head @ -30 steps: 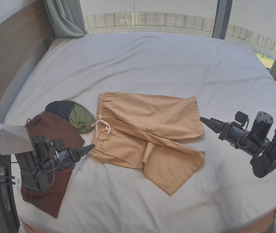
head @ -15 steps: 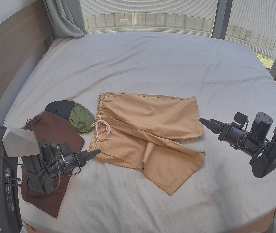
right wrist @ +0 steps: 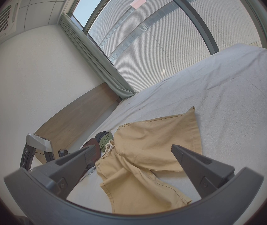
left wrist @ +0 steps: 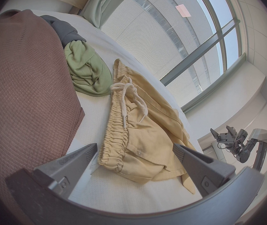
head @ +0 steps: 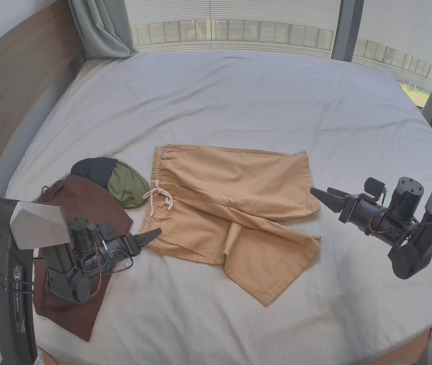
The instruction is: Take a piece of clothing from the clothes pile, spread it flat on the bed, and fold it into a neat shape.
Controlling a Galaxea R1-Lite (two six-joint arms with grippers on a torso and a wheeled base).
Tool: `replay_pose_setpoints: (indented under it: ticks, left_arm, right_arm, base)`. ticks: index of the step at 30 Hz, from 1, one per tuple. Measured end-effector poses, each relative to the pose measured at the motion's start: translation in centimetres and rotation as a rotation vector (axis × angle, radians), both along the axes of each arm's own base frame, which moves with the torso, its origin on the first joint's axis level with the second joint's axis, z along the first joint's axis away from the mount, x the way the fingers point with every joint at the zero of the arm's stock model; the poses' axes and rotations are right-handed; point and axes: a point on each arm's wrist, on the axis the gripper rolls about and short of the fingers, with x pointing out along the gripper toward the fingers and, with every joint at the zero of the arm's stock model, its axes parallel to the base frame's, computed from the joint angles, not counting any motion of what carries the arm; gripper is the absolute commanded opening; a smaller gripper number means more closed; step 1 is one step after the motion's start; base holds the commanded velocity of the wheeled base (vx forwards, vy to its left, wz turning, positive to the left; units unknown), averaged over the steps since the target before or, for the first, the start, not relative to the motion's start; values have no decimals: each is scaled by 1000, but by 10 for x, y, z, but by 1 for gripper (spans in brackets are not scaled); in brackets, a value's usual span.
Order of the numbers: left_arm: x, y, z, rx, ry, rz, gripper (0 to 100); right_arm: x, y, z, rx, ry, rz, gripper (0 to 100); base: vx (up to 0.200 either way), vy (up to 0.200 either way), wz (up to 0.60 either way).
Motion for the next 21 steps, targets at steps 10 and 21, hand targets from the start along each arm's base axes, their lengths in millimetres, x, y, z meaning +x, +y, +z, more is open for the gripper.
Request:
replay_pose_setpoints:
  ticks: [10,21]
  left_arm:
    - [2,-3,-6,5,5,-7,0]
    - [-3,-2,-7,15,17,-8,0]
  right_arm:
    - [0,0,0,0,0,0,100]
    - [-2,0,-4,-3,16,1,100]
  base:
    - [0,0,0]
    - [0,0,0]
